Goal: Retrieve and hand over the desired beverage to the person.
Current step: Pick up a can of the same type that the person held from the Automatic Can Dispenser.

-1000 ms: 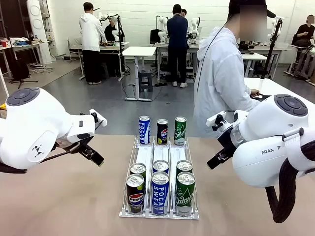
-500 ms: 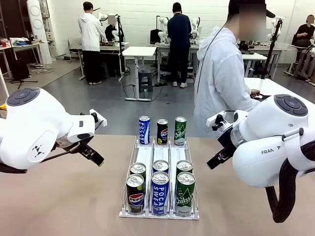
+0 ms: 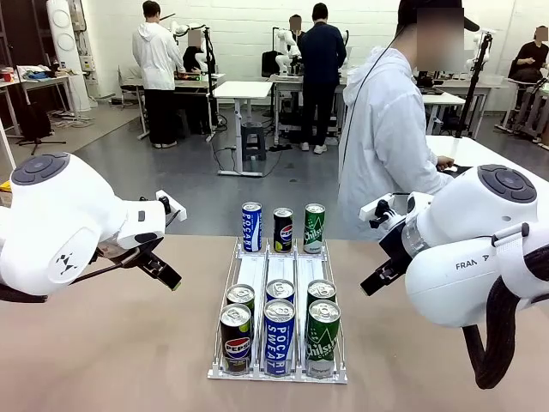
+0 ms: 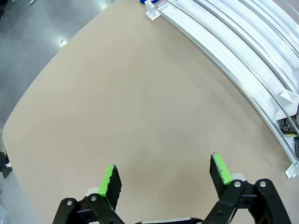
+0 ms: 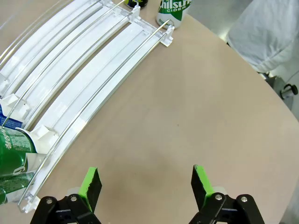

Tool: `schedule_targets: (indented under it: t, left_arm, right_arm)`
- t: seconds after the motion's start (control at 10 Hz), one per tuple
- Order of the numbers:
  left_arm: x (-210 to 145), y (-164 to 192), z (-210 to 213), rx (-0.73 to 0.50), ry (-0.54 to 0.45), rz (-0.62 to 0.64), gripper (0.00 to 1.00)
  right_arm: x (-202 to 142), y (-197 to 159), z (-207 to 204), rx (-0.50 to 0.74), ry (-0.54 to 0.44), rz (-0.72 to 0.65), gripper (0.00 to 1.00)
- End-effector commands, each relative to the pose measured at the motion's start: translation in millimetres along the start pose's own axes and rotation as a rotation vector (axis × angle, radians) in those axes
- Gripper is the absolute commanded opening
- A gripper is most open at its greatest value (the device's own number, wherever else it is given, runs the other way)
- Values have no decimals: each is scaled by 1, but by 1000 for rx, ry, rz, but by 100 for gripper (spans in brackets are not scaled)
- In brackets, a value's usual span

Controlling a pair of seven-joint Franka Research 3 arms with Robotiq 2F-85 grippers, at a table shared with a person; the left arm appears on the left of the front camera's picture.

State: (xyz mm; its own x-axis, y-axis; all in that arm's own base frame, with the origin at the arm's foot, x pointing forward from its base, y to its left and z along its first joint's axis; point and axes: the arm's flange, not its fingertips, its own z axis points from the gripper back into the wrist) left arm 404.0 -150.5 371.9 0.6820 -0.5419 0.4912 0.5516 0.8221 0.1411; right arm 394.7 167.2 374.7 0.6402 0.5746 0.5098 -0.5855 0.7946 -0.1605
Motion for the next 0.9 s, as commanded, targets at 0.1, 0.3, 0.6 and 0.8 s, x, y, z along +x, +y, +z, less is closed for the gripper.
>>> schedule_targets:
  t: [0.1,0.3,0.6,0.8]
  left_arm:
    - [0,0,0,0,0,0,100]
    - [0,0,0,0,0,0,100]
    - [0,0,0,0,0,0,100]
    - [7,3,18,36,3,-59,100]
  right_arm:
    - [0,0,0,0,0,0,100]
    - [0,0,0,0,0,0,100]
    - [0,0,0,0,0,0,100]
    - [6,-1,15,-37,7,13,100]
